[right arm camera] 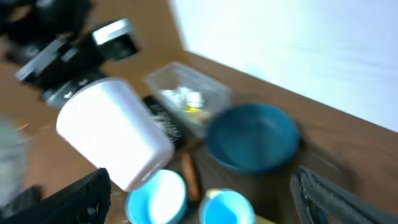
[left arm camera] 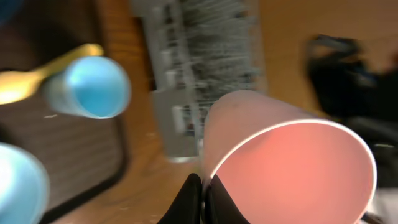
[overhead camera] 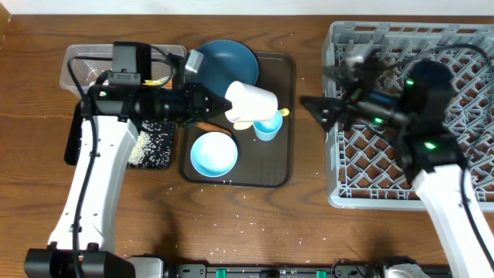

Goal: Sort waste into correct bins and load items into the dishwasher rack
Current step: 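Lift the pink cup and hand it to the right gripper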

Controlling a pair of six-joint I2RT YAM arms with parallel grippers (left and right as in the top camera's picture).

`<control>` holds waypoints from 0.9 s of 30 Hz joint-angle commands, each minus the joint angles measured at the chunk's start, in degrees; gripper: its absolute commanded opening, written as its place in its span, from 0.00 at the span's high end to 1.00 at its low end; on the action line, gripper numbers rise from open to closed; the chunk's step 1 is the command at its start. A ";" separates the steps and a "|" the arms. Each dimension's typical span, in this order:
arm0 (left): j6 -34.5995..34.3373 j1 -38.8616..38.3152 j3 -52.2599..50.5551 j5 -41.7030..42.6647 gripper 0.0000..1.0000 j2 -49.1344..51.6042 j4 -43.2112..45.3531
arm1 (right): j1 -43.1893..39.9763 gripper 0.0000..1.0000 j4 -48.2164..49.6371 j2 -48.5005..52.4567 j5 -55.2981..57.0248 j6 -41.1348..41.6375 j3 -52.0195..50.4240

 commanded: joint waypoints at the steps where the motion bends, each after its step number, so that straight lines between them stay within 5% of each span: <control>1: 0.11 0.46 0.39 13.57 0.94 0.17 0.59 | 3.76 0.09 4.26 3.48 -8.39 1.92 0.39; 11: 0.07 0.44 0.39 17.14 0.94 0.17 0.90 | 10.80 0.07 18.16 9.29 -14.56 2.86 0.39; 27: 0.09 0.44 0.17 23.98 0.94 0.15 -2.36 | 11.21 0.01 25.20 9.40 -14.82 2.75 0.39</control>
